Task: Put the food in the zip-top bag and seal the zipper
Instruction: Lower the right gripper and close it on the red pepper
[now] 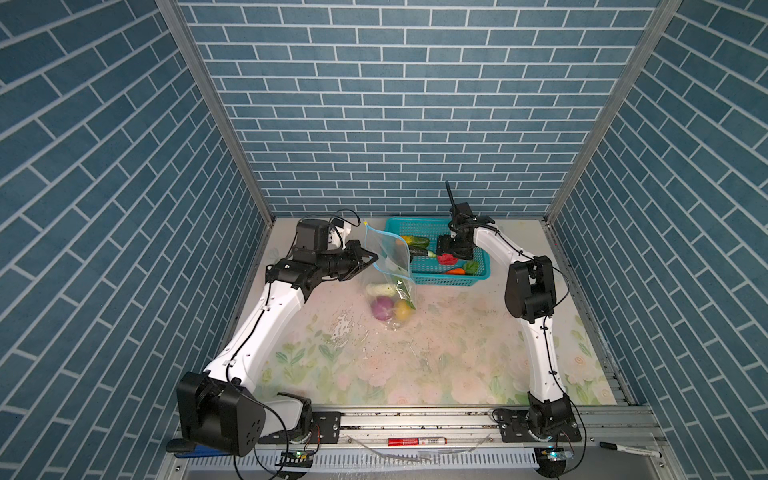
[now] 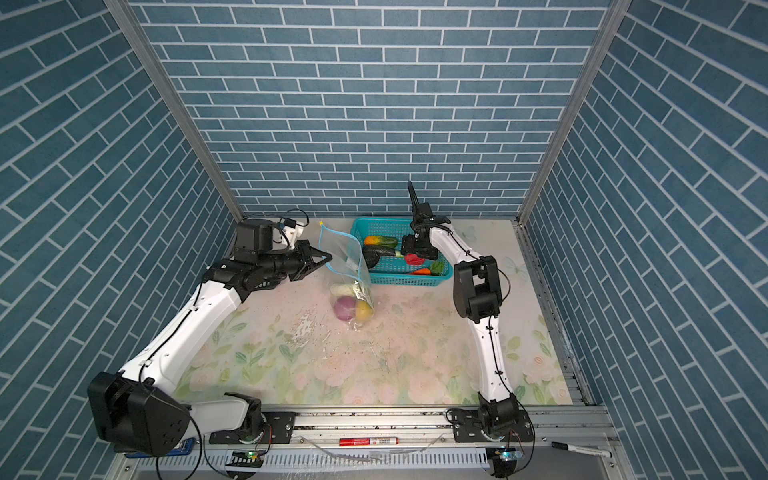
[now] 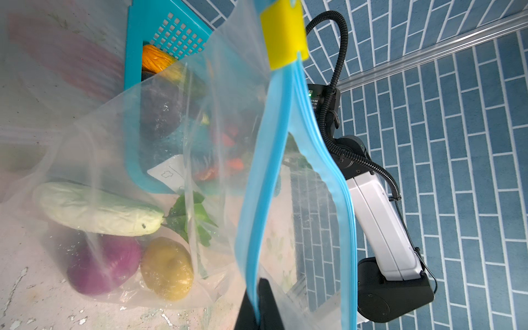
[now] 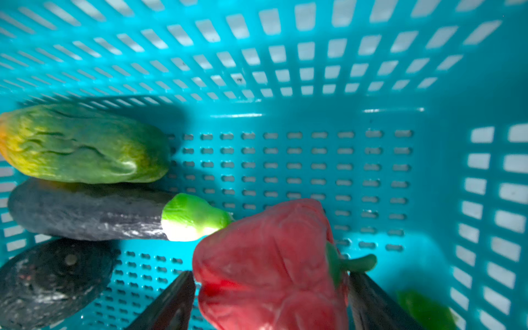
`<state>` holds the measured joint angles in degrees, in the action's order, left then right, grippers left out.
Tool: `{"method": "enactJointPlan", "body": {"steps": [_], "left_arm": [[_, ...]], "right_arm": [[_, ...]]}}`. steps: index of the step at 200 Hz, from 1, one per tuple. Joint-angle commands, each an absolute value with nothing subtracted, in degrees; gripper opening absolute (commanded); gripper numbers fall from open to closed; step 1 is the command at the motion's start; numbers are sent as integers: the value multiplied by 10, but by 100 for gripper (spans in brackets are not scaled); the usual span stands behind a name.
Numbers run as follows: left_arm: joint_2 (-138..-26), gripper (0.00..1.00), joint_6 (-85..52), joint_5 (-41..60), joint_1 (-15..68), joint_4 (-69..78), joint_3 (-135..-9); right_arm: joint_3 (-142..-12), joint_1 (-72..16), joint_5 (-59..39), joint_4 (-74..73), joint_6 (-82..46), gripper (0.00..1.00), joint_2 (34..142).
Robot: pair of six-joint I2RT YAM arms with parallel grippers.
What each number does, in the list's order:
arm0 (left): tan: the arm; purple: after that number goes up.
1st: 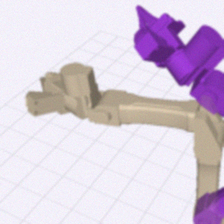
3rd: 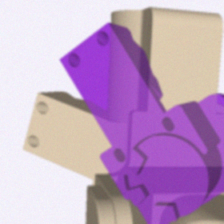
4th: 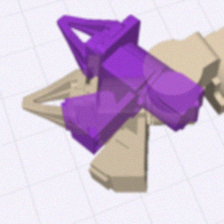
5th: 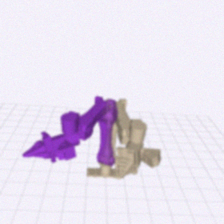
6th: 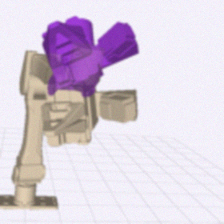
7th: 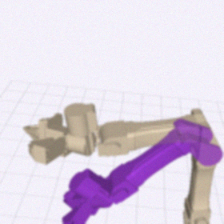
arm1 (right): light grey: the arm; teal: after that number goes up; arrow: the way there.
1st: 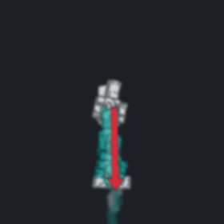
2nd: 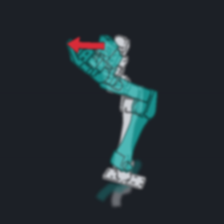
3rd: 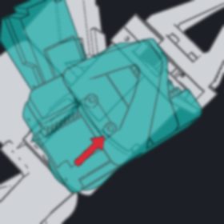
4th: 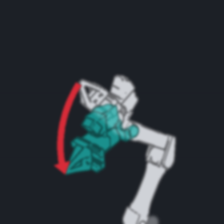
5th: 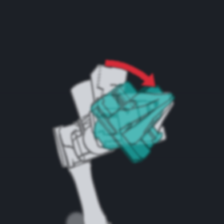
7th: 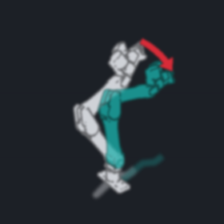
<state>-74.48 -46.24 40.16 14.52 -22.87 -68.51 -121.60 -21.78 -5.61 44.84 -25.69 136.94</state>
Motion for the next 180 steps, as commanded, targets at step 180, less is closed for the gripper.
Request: {"method": "enactJointPlan", "body": {"steps": [180], "left_arm": [[-728, 0, -460, 405, 148, -220, -669]], "right_arm": [[-1263, -223, 40, 513, -213, 76, 1373]]}}
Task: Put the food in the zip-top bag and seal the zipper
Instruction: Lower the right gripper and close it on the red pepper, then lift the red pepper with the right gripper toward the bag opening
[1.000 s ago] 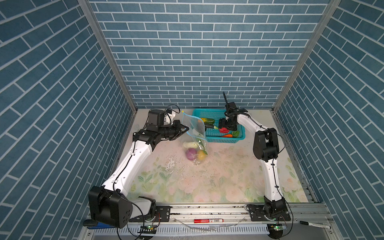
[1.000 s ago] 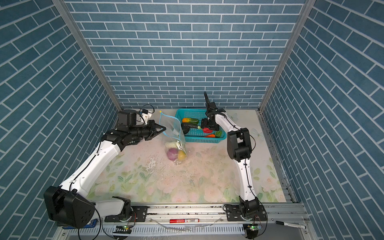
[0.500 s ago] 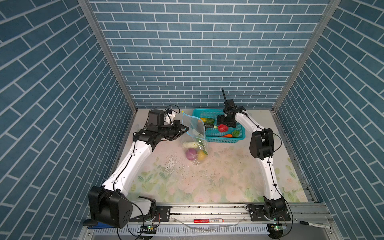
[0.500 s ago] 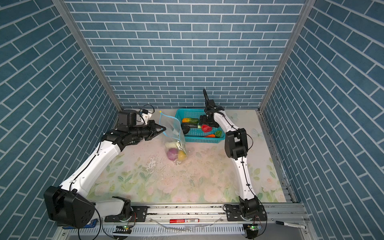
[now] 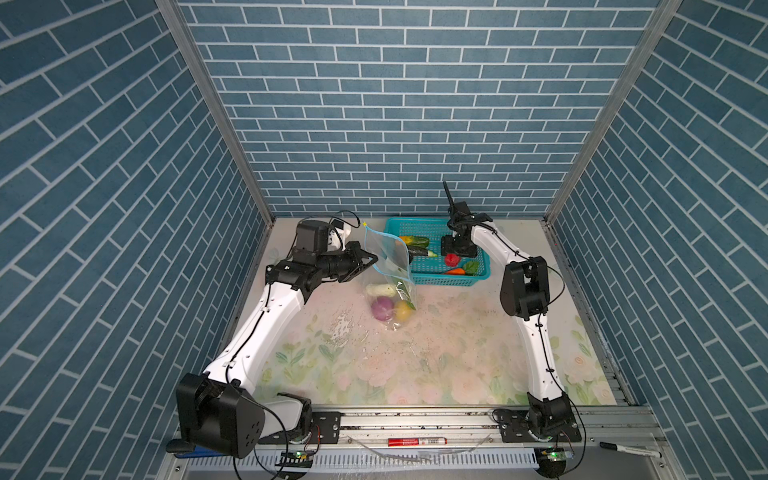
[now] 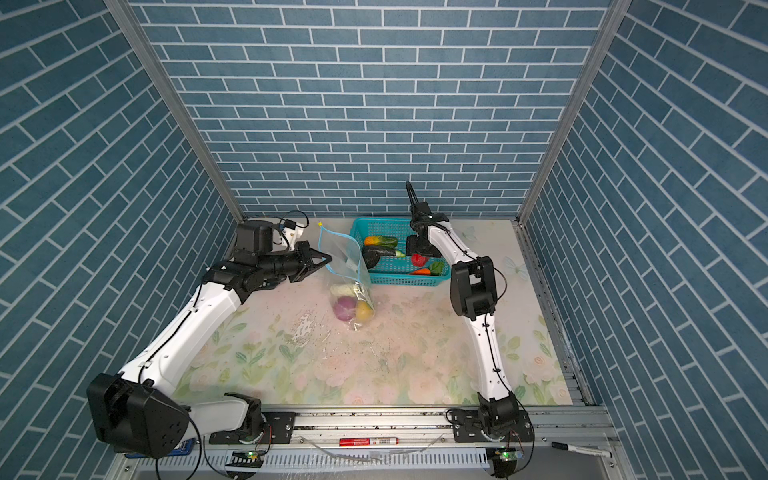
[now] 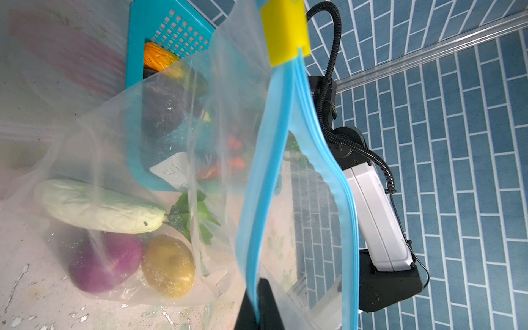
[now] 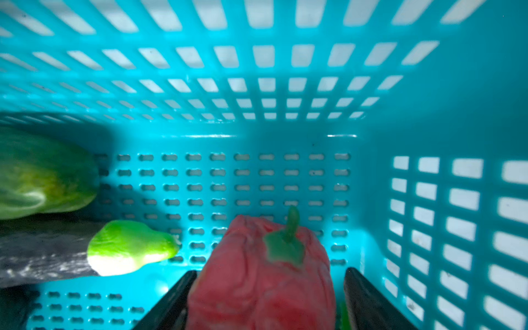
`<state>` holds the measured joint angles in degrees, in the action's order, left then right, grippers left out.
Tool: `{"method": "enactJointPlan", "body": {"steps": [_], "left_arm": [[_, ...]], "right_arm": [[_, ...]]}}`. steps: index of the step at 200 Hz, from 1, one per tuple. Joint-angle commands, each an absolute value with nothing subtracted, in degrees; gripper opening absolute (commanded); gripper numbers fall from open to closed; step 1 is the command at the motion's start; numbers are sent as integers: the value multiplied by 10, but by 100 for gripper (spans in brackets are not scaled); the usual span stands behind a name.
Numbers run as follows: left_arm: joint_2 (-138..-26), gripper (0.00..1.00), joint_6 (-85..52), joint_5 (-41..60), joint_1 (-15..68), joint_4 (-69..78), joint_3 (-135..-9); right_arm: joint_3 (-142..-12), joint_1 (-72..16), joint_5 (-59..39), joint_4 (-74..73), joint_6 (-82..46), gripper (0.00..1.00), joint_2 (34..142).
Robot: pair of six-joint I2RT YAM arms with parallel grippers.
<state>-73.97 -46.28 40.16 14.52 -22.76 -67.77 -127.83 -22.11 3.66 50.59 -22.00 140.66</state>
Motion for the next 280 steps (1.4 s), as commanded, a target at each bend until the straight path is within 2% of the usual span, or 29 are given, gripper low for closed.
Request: {"method": "enactJointPlan", "body": {"steps": [1, 53, 137, 175, 230, 280], "left_arm": [[-728, 0, -460, 405, 148, -220, -669], [-724, 0, -459, 403, 148, -223, -668], [-735, 0, -448, 388, 149, -272, -702], [-751, 0, -441, 372, 155, -316, -740], [-789, 0, -404, 335, 169, -443, -845], [-811, 0, -387, 317, 183, -511, -907]], "right_arm": [[-1263, -224, 40, 514, -213, 76, 1373], [-1262, -224, 16, 509, -217, 62, 1369], [-1238, -225, -2, 490, -206, 56, 1316], [-1210, -227, -18, 486, -191, 54, 1260], [-1153, -247, -43, 483, -162, 53, 1123], [-1126, -304, -88, 475, -133, 52, 1015]]}}
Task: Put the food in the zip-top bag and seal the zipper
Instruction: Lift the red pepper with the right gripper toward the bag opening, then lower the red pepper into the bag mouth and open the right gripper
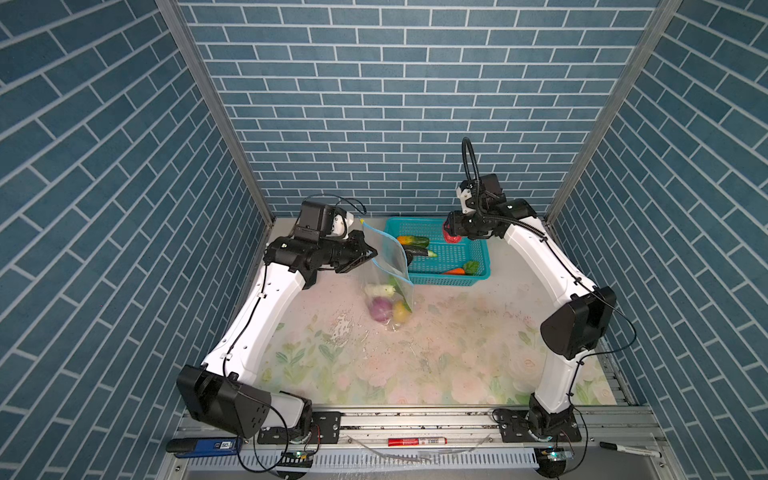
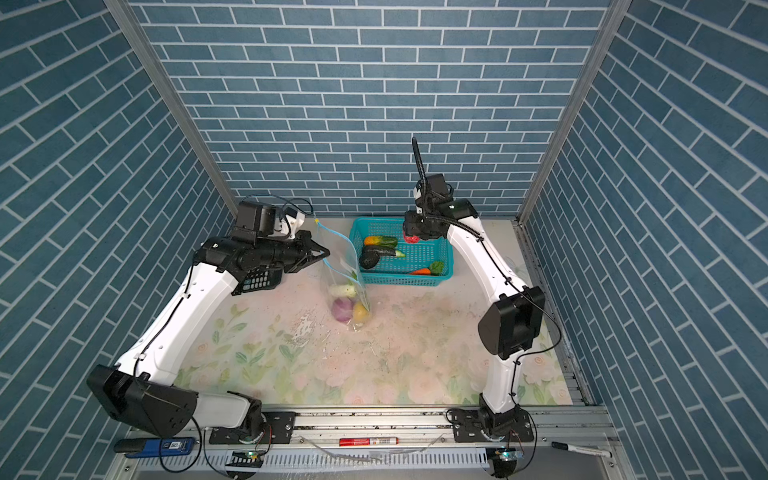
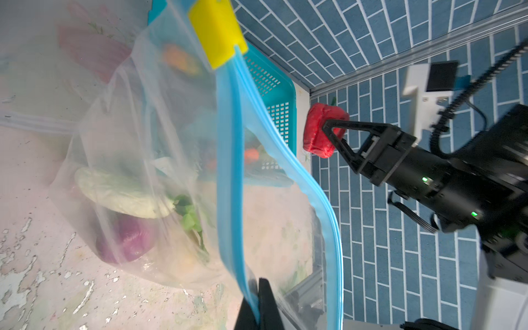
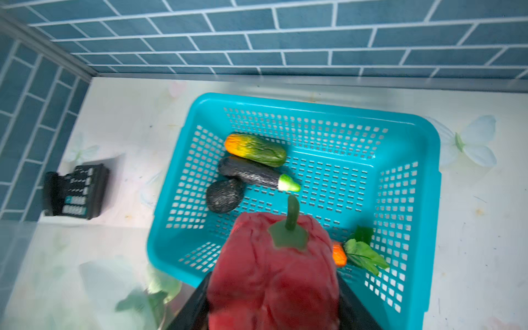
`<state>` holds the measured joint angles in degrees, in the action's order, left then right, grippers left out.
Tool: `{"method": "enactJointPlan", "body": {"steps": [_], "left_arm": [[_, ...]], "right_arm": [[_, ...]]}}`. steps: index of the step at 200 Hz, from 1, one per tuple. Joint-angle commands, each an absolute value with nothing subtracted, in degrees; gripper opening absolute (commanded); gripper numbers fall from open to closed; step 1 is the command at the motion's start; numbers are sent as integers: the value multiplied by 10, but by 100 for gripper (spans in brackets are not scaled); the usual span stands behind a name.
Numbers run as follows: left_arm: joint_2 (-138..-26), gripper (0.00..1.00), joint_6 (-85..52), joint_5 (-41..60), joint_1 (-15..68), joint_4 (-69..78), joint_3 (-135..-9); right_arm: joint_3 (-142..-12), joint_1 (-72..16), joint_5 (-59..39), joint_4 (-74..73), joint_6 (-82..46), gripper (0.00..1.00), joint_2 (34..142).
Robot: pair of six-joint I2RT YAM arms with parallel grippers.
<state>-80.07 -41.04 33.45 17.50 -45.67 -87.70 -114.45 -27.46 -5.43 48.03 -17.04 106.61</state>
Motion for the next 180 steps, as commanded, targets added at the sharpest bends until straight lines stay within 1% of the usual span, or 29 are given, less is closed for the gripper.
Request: {"method": "enactJointPlan", "body": {"steps": [1, 16, 33, 73, 95, 134, 180], "left_arm": [[-811, 0, -387, 317, 184, -512, -907], [-814, 0, -387, 313, 187, -521, -919], [-816, 0, -386, 311, 190, -531, -929], [-815, 0, -384, 307, 198, -542, -940], [-814, 0, -385, 306, 199, -543, -940], [-809, 0, -386, 304, 204, -538, -939], [-802, 0, -387, 303, 206, -529, -932]], "right_arm": [[-1126, -305, -89, 475, -132, 52, 1013], [-1123, -323, -102, 469, -122, 51, 984], [-1116, -343, -121, 451, -114, 48, 954], [-1079, -394, -165, 389, -102, 46, 901], [-1087, -424, -174, 386, -94, 45, 906], [-1118, -470, -157, 405, -69, 42, 932], [-1145, -507, -134, 436, -42, 42, 960]]}}
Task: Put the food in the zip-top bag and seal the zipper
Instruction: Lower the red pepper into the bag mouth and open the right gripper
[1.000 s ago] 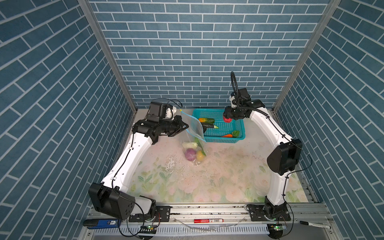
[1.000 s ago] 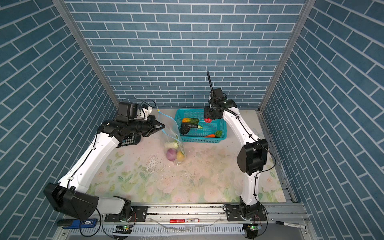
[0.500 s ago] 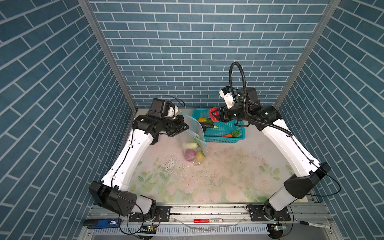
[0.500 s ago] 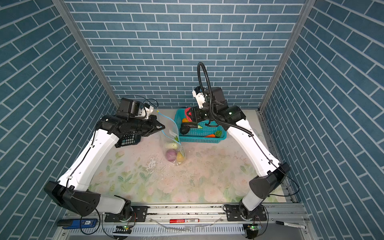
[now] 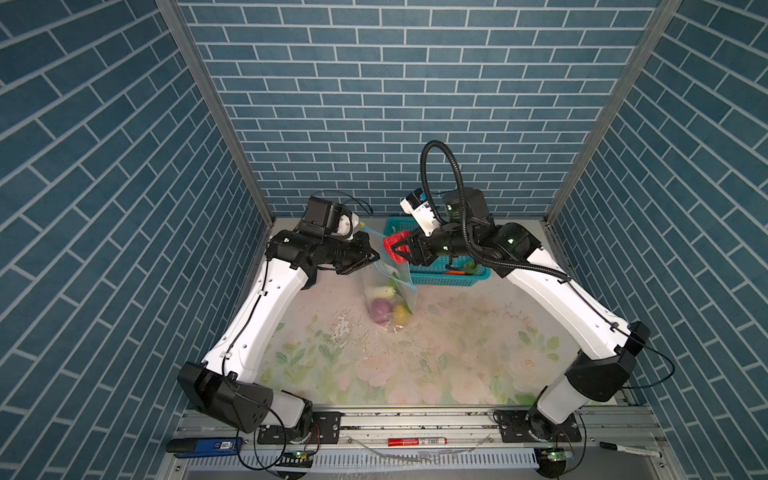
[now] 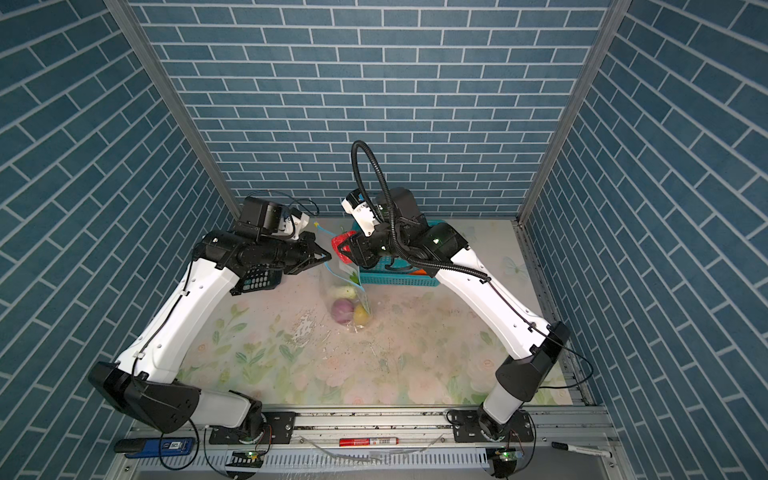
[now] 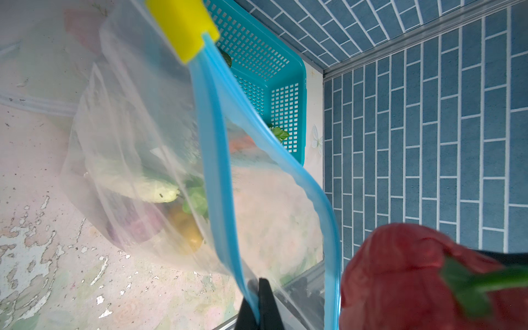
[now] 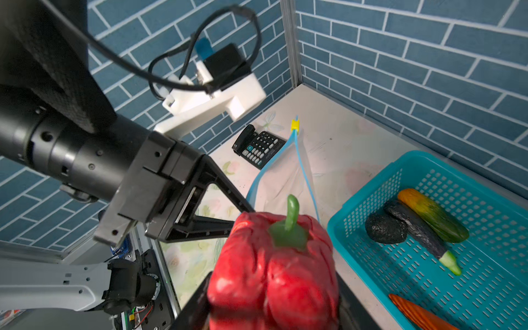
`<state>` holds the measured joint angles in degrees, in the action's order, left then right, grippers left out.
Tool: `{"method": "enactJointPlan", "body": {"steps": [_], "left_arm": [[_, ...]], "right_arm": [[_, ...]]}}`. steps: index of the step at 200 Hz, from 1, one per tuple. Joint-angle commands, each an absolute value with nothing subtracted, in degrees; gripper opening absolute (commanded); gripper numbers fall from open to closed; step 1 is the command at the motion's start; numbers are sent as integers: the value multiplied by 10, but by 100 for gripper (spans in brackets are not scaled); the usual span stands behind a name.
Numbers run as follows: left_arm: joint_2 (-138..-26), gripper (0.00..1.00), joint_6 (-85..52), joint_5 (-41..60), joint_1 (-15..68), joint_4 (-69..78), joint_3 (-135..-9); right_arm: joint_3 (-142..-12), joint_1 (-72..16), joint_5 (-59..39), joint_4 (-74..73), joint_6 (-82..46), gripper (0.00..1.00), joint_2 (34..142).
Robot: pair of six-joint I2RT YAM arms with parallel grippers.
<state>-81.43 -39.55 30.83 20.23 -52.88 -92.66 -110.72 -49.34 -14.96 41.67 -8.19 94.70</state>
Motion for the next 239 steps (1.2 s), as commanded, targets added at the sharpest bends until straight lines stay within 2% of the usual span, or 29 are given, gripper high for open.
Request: {"method": "enactJointPlan", "body": {"steps": [1, 130, 239], "left_arm": [[-802, 0, -387, 303, 205, -529, -932], [-791, 0, -391, 308, 212, -506, -918], [-785, 0, -395, 305, 221, -496, -911]], "right_arm": [[-1146, -508, -134, 438, -42, 42, 961], [-1183, -528, -54, 559, 5, 40, 1005], [-1190, -528, -4, 581, 23, 45, 1028]]}}
